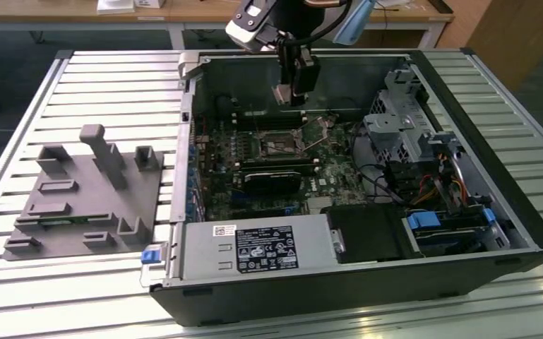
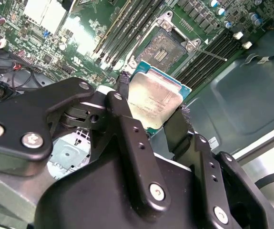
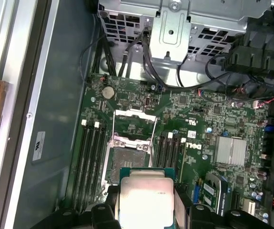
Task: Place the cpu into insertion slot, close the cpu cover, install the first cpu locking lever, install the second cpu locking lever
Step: 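Place the cpu into insertion slot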
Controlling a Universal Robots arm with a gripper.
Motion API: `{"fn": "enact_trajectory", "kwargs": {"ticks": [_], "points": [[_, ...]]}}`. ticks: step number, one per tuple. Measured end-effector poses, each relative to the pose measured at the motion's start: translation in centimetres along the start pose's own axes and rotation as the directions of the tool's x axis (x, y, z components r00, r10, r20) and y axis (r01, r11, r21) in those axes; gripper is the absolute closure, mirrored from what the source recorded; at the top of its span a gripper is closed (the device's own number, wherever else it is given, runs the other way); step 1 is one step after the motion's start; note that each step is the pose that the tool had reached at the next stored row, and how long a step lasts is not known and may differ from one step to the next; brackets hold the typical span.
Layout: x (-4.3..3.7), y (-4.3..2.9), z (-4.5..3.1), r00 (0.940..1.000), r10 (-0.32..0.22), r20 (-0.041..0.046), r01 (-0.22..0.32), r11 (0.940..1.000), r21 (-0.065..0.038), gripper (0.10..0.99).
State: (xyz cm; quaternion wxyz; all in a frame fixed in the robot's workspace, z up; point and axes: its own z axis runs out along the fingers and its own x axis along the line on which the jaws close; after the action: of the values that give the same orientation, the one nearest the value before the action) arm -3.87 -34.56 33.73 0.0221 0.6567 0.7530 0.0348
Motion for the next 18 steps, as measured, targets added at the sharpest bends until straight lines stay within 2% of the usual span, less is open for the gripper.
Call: {"fn": "enact_trajectory", "kwargs": {"ticks": [18], "points": [[-0.01, -0.06, 0.7, 1.0, 0.0, -0.0001, 0.0, 1.0, 0.0, 0.545]]}}
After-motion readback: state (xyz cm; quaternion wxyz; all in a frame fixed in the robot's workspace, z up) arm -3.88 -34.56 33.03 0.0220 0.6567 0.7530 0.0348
